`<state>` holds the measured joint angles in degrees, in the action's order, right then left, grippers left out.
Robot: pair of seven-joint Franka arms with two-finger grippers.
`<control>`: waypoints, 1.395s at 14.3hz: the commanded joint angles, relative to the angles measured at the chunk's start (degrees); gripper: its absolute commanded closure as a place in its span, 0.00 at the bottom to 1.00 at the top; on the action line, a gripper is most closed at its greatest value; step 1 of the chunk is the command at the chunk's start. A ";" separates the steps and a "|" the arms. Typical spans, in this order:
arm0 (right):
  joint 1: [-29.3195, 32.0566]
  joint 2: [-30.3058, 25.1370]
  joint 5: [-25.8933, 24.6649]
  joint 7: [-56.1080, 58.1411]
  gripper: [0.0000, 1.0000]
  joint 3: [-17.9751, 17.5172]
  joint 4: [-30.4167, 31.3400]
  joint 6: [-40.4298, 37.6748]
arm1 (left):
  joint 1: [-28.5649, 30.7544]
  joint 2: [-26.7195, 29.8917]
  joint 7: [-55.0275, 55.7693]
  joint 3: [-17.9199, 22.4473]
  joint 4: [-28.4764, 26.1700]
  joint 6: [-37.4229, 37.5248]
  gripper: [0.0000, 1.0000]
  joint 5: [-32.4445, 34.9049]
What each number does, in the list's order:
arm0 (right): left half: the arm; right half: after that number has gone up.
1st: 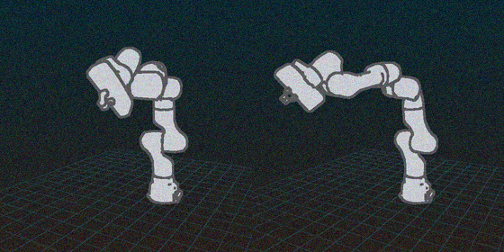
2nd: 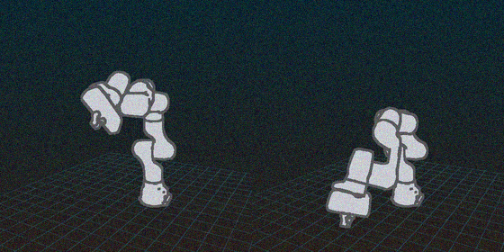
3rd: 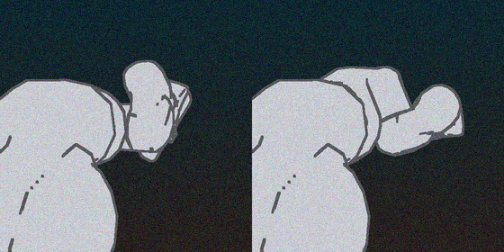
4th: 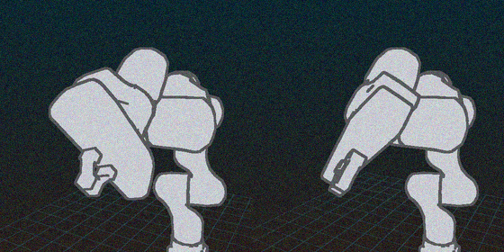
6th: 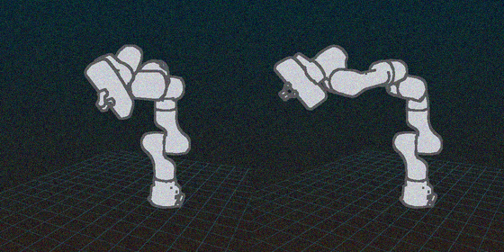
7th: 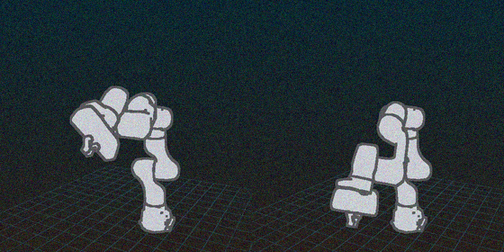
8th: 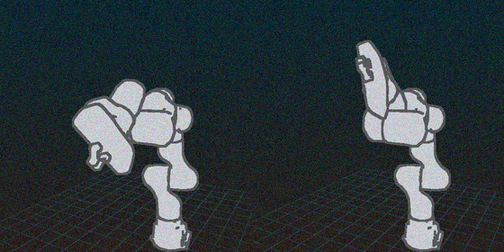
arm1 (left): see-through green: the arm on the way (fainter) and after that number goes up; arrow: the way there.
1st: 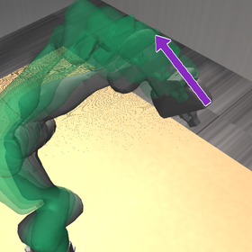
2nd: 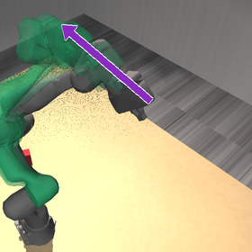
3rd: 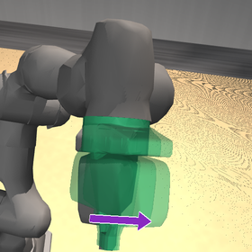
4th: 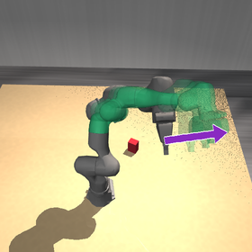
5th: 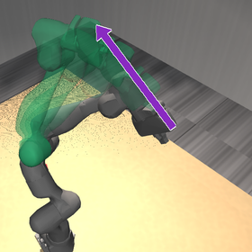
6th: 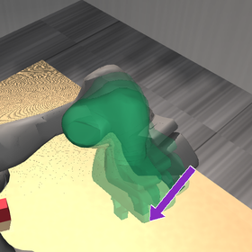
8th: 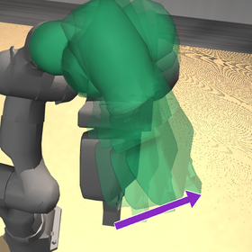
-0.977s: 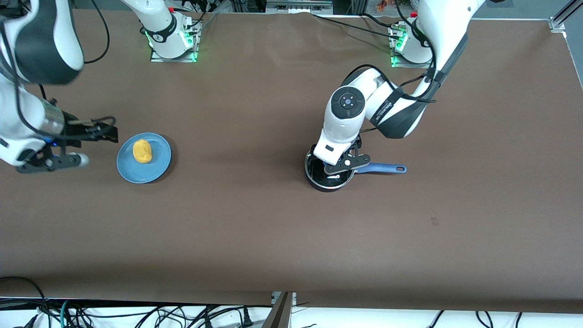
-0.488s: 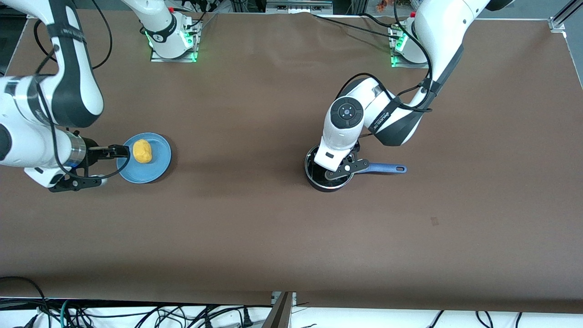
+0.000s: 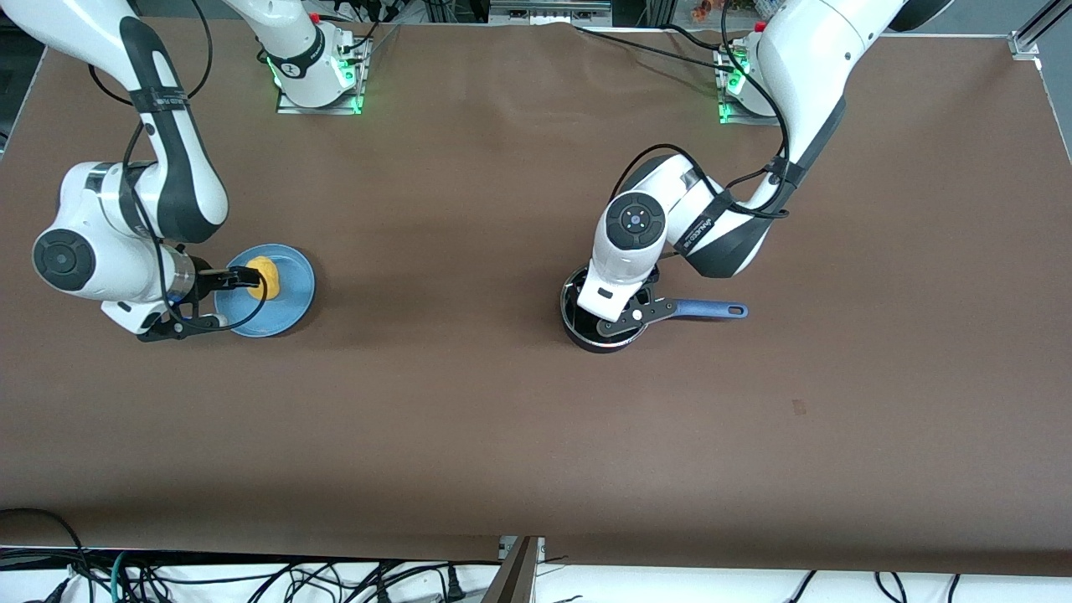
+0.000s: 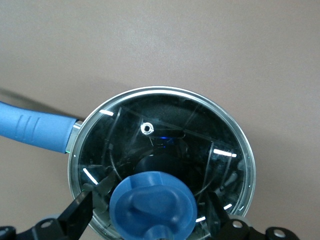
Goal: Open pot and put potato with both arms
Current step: 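Grasp the yellow potato on the blue plate with the right gripper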
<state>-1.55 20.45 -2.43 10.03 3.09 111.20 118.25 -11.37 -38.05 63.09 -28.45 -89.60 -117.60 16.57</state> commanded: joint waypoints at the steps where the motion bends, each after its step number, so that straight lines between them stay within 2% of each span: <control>1: 0.15 -1.21 -0.55 0.87 0.00 -0.10 6.12 6.18 | -0.58 -1.06 1.07 0.06 1.71 0.17 0.05 1.09; 3: 0.15 -0.77 -0.47 0.69 0.00 -0.01 8.59 9.35 | -0.58 -1.33 1.07 0.15 1.71 0.26 0.09 1.18; 9: 0.15 1.87 -0.47 0.86 0.00 -0.01 10.88 14.72 | -0.50 -1.24 0.89 0.15 1.80 0.26 0.35 1.53; 11: 0.23 3.01 -0.47 0.95 0.00 0.08 11.06 15.87 | -0.49 -1.07 0.80 0.15 1.97 0.35 0.37 1.36; 12: 0.23 3.28 -0.47 1.21 0.03 0.34 11.14 16.04 | -0.49 -0.89 0.80 0.15 2.15 0.44 0.38 1.44; 15: 0.23 3.45 -0.47 1.57 0.51 0.43 11.32 15.87 | -0.06 -0.37 0.37 0.06 3.56 2.27 0.42 1.44; 20: 0.23 2.23 -0.47 1.57 0.82 0.43 9.57 13.41 | 1.08 0.43 -2.53 -0.20 8.29 10.62 0.42 0.74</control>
<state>-1.56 24.33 -2.44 10.59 3.47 121.23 133.00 -10.82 -38.56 62.56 -28.42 -84.00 -111.41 16.64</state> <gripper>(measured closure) 0.410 0.423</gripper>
